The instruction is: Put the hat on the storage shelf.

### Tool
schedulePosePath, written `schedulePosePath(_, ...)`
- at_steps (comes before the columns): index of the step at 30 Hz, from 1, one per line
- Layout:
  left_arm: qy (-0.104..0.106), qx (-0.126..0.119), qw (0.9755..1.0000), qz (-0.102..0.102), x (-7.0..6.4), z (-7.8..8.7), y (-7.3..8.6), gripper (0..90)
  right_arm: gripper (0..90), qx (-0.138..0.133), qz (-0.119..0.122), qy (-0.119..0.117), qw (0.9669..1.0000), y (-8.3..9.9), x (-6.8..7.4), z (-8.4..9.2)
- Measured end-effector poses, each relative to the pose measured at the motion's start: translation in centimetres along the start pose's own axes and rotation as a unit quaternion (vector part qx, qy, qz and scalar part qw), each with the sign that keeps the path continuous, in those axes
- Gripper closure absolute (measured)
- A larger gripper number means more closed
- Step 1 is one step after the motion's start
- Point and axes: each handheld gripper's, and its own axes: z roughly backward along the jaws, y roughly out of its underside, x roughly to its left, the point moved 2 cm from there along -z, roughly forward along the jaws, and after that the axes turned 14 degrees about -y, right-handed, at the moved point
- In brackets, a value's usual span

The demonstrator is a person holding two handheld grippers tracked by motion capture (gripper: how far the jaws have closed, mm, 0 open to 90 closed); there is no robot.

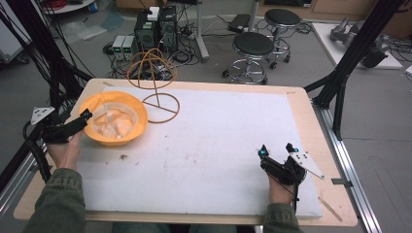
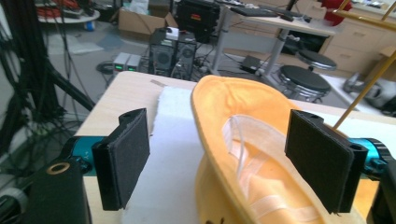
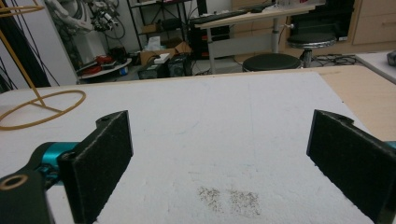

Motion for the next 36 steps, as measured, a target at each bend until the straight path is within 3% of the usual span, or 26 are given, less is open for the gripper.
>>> schedulePosePath(4, 0.000, 0.008, 1.0000, 0.000, -0.2, -0.5, -0.2, 22.9, 5.8, 0.001, 0.002, 0.000, 1.0000, 0.0, -0.1, 0.0)
schedulePosePath(7, 0.006, 0.023, 0.9993, 0.028, 0.1, -0.9, -0.1, 24.6, 5.8, 0.001, 0.008, -0.004, 1.0000, 0.0, -0.1, -0.1)
schedulePosePath(10, 0.001, 0.033, 0.9989, 0.033, 0.1, -1.3, 0.0, 27.1, 5.7, 0.000, 0.011, -0.006, 0.9999, 0.0, 0.0, -0.1)
schedulePosePath(13, -0.001, 0.059, 0.9970, 0.049, 0.3, -1.9, 0.4, 31.0, 5.8, -0.002, 0.013, -0.010, 0.9999, 0.0, 0.1, 0.0)
schedulePosePath(16, 0.005, 0.070, 0.9955, 0.064, 0.3, -2.1, 0.4, 33.1, 5.8, -0.001, 0.012, -0.011, 0.9999, 0.0, 0.2, 0.0)
schedulePosePath(17, 0.010, 0.074, 0.9950, 0.066, 0.3, -2.1, 0.4, 37.6, 5.8, -0.001, 0.014, -0.010, 0.9999, 0.0, 0.2, 0.0)
schedulePosePath(22, 0.010, 0.095, 0.9927, 0.074, 0.4, -2.4, 0.7, 42.6, 5.7, -0.001, 0.021, -0.011, 0.9997, 0.0, 0.2, 0.0)
schedulePosePath(25, 0.022, 0.095, 0.9915, 0.085, 0.4, -2.3, 0.6, 56.4, 5.8, -0.003, 0.020, -0.011, 0.9997, -0.1, 0.3, 0.0)
schedulePosePath(26, 0.026, 0.099, 0.9908, 0.089, 0.4, -2.2, 0.5, 56.4, 5.8, -0.003, 0.020, -0.011, 0.9997, -0.1, 0.3, 0.0)
schedulePosePath(27, 0.033, 0.102, 0.9898, 0.093, 0.3, -2.2, 0.5, 67.7, 5.8, -0.001, 0.020, -0.011, 0.9998, 0.0, 0.3, 0.0)
schedulePosePath(30, 0.036, 0.117, 0.9889, 0.084, 0.1, -2.3, 0.8, 83.5, 5.8, -0.002, 0.022, -0.011, 0.9997, -0.1, 0.3, 0.0)
schedulePosePath(36, 0.029, 0.103, 0.9916, 0.073, -0.3, -1.9, 0.6, 87.0, 5.8, -0.001, 0.020, -0.015, 0.9997, 0.0, 0.3, 0.0)
